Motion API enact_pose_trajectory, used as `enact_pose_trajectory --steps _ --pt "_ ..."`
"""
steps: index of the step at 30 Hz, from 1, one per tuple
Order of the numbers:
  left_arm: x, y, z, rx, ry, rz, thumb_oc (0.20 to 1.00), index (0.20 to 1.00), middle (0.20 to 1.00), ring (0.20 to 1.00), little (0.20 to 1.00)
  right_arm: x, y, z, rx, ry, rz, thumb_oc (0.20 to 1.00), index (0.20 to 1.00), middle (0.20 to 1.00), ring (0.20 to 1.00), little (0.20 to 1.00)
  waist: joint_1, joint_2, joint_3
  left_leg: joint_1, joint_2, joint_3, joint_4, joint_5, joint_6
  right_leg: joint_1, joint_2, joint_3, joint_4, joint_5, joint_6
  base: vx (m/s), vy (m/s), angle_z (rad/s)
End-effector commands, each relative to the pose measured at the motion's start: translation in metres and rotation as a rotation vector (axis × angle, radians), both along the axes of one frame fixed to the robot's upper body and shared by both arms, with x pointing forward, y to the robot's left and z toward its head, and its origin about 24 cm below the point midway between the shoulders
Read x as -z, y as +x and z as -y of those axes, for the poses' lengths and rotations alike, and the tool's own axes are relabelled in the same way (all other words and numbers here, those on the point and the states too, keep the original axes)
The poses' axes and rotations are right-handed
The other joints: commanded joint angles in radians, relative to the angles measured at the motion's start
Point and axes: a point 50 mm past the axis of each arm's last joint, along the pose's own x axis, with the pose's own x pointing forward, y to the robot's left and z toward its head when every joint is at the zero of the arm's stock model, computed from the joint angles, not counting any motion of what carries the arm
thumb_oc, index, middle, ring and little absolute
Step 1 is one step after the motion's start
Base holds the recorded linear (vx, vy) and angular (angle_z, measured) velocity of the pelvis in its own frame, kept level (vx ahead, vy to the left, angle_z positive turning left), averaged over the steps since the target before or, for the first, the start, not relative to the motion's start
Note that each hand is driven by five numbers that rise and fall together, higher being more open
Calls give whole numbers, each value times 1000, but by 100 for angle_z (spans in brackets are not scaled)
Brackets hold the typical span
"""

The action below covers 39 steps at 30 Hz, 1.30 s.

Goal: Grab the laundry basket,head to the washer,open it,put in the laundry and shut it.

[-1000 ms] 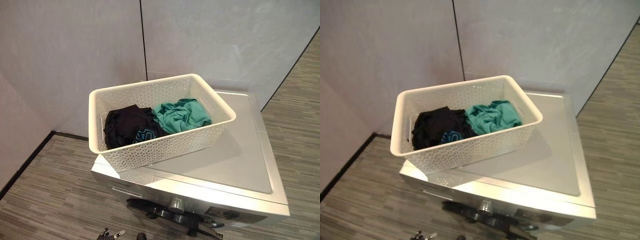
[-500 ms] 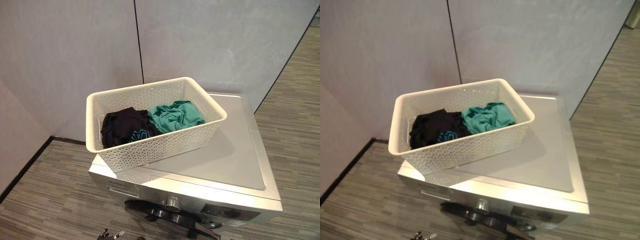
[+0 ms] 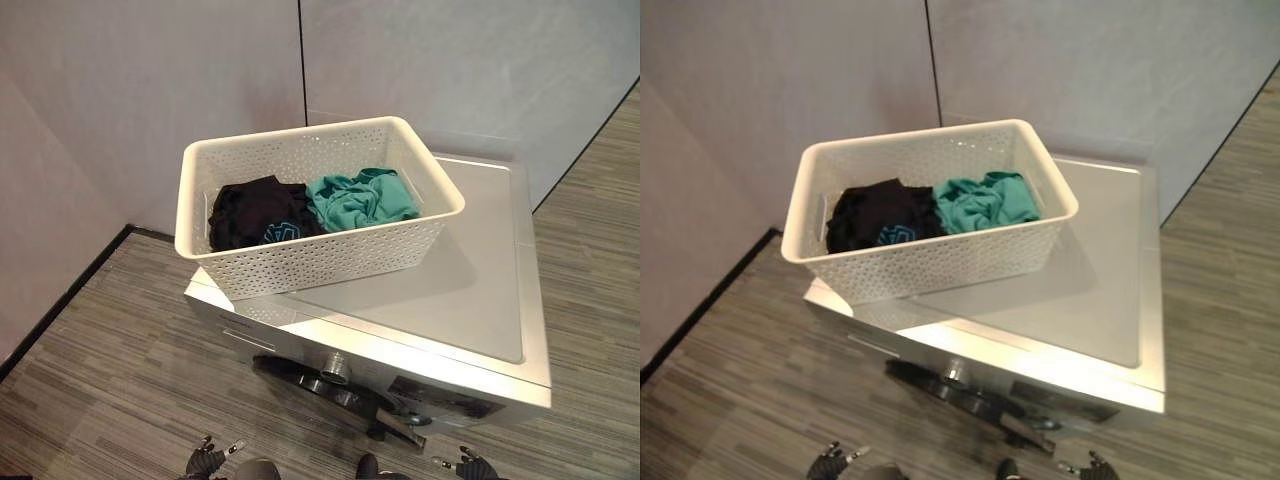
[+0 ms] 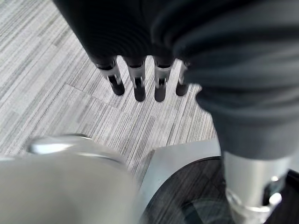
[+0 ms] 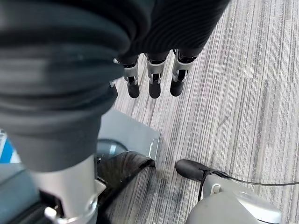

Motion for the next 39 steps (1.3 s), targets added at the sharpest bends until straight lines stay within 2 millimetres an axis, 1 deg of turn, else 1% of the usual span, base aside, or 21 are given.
enact_pose_trajectory --steps 1,2,4,6,7,9,11,12,13,16,19,21,22,24,25,29,31,33,34,36,39 --pt "2 3 12 2 -32 16 1000 1000 1000 1000 1000 -4 15 3 50 13 54 1000 1000 1000 1000 1000 11 39 -21 172 -49 6 -232 -114 93 -121 -38 133 -3 -2 97 -51 266 9" --pt "3 0 12 9 -32 2 1000 1000 1000 1000 1000 -3 16 2 53 20 56 1000 1000 1000 1000 1000 6 48 -30 192 -55 26 -276 -130 103 -137 -44 138 -3 14 105 -101 268 5" --pt "2 1 11 33 -25 -3 1000 1000 1000 1000 1000 -5 21 1 53 21 72 1000 1000 1000 1000 1000 1 50 -35 205 -83 28 -334 -161 125 -166 -70 139 -3 50 123 -160 293 3" --pt "1 4 10 67 -17 2 1000 1000 1000 1000 1000 -7 28 0 42 23 103 1000 1000 1000 1000 1000 0 41 -27 196 -117 31 -351 -182 147 -189 -98 133 -3 77 143 -155 220 9" --pt "1 4 10 67 -17 2 1000 1000 1000 1000 1000 -7 28 0 42 23 103 1000 1000 1000 1000 1000 0 41 -28 195 -117 31 -350 -182 147 -189 -99 133 -3 78 143 -161 201 16" --pt "1 4 6 111 3 -15 1000 1000 1000 1000 1000 -15 48 -2 -13 8 162 1000 1000 1000 1000 1000 4 33 -3 202 -151 58 -371 -190 174 -225 -131 107 26 96 169 -243 255 5" --pt "1 4 2 124 19 -26 1000 1000 1000 1000 1000 -21 64 -3 -44 -2 207 1000 1000 1000 1000 1000 11 39 18 191 -153 73 -366 -179 182 -251 -162 55 84 88 182 -279 181 -22" --pt "-2 8 -2 131 36 -14 1000 1000 1000 1000 1000 -29 76 0 -53 -18 253 1000 1000 1000 1000 1000 9 46 33 170 -154 77 -354 -170 191 -230 -170 62 137 54 172 -292 151 -44" --pt "-2 10 -3 131 40 -10 1000 1000 1000 1000 1000 -32 80 2 -56 -25 271 1000 1000 1000 1000 1000 7 45 31 157 -160 70 -353 -161 196 -220 -169 90 163 43 165 -258 124 -36" --pt "-4 10 -10 131 61 -13 1000 1000 1000 1000 1000 -38 83 11 -54 -54 299 1000 1000 1000 1000 1000 5 40 10 125 -163 44 -365 -131 205 -186 -145 198 242 9 152 -145 30 8" --pt "-6 10 -17 120 82 -11 1000 1000 1000 1000 1000 -48 87 23 -61 -102 339 1000 1000 1000 1000 1000 16 33 -17 99 -153 34 -373 -114 206 -141 -152 226 258 -5 143 -117 -69 21" --pt "-8 9 -21 100 86 2 1000 1000 1000 1000 1000 -64 95 33 -102 -185 407 1000 1000 1000 1000 1000 29 24 -30 79 -148 39 -369 -109 207 -104 -168 219 239 3 146 -115 -110 11" --pt "-8 8 -23 83 87 9 1000 1000 1000 1000 1000 -71 98 40 -112 -226 426 1000 1000 1000 1000 1000 40 16 -39 69 -149 47 -367 -108 206 -78 -183 200 212 7 150 -99 -114 4" --pt "-8 3 -27 44 86 6 1000 1000 1000 1000 1000 -80 102 44 -144 -283 449 1000 1000 1000 1000 1000 54 -1 -52 60 -147 64 -367 -105 204 -61 -197 185 168 27 163 -106 -180 -25" --pt "-9 -2 -32 -7 84 5 1000 1000 1000 1000 1000 -91 102 49 -199 -354 473 1000 1000 1000 1000 1000 63 -19 -51 50 -138 75 -357 -109 201 -56 -195 180 135 5 166 -78 -180 -60" --pt "-8 -10 -36 -35 89 -9 1000 1000 1000 1000 1000 -99 95 53 -239 -396 481 1000 1000 1000 1000 1000 61 -31 -50 45 -127 75 -355 -101 190 -49 -183 183 117 -10 168 -27 -158 -38" --pt "-8 -11 -35 -18 79 -12 1000 1000 1000 1000 1000 -112 99 57 -351 -482 495 1000 1000 1000 1000 1000 56 -33 -48 41 -105 70 -367 -78 168 -30 -164 155 90 -27 163 -8 -179 4" --pt "-8 -11 -34 -1 77 -15 1000 1000 1000 1000 1000 -116 102 58 -387 -508 494 1000 1000 1000 1000 1000 52 -31 -46 40 -100 64 -376 -70 161 -25 -157 144 81 -31 161 -16 -91 16" --pt "-8 -8 -31 25 72 -6 1000 1000 1000 1000 1000 -121 109 54 -443 -521 508 1000 1000 1000 1000 1000 49 -25 -45 37 -92 55 -396 -54 150 -11 -145 123 53 -36 157 -7 -84 28" --pt "-8 -6 -28 38 62 4 1000 1000 1000 1000 1000 -120 113 50 -494 -525 493 1000 1000 1000 1000 1000 55 -23 -46 39 -86 48 -414 -42 141 6 -138 104 30 -40 155 3 -83 28" --pt "-8 -4 -22 63 46 16 1000 1000 1000 1000 1000 -114 118 35 -568 -497 492 1000 1000 1000 1000 1000 60 -15 -46 47 -83 34 -445 -22 130 29 -127 79 15 -47 152 32 -30 40"
